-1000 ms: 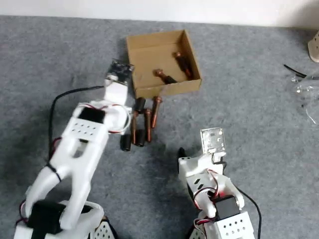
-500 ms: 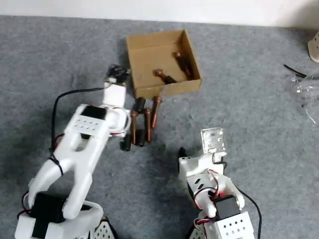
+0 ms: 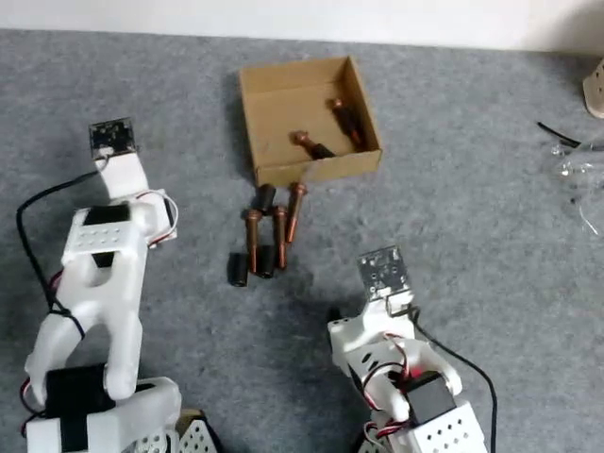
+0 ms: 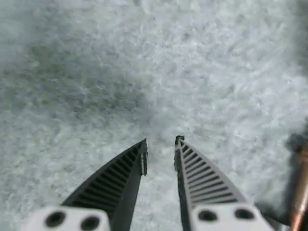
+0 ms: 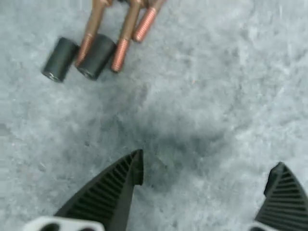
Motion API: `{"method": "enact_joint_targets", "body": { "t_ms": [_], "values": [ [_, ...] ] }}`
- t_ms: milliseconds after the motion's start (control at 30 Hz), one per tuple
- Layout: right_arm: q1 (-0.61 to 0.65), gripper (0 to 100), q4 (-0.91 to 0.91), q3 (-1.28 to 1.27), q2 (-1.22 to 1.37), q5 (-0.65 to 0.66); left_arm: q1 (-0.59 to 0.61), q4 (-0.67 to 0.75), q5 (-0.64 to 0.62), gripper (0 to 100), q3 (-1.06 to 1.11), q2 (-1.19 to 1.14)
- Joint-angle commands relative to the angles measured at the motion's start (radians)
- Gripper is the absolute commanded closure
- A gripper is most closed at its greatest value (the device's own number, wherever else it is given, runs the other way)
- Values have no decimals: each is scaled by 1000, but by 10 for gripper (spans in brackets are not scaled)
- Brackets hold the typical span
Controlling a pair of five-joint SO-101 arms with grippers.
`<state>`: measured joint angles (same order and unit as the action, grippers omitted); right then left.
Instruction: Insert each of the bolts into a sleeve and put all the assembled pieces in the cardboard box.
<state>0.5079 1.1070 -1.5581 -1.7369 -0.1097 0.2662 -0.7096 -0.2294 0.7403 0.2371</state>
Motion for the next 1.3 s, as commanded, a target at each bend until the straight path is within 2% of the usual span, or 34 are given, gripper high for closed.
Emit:
{"method": "enact_joint_targets", "body": {
  "t_ms": [0, 67, 233, 367, 467, 567, 767, 1033, 1267],
  "values": [
    [25, 631, -74, 88, 130, 5, 13, 25, -12, 897, -1, 10],
    [25, 631, -108, 114, 240, 6, 12, 28, -12, 898, -2, 10],
    [65, 631, -159, 358, 532, -6, 12, 52, -12, 898, 2, 2],
    [160, 631, -177, 570, 786, -138, 8, 66, -11, 898, 4, 1],
    [229, 631, -177, 697, 989, -186, 12, 97, -11, 898, 24, 2],
    [243, 631, -177, 817, 1178, -218, 12, 106, -11, 898, 30, 5],
    [243, 631, -176, 1003, 1484, -388, 12, 109, -11, 898, 28, 5],
    [280, 631, -174, 1187, 1712, -394, 13, 110, -11, 898, 24, 2],
    [278, 631, -176, 1270, 1824, -517, 13, 110, -11, 898, 24, 2]
  ]
}}
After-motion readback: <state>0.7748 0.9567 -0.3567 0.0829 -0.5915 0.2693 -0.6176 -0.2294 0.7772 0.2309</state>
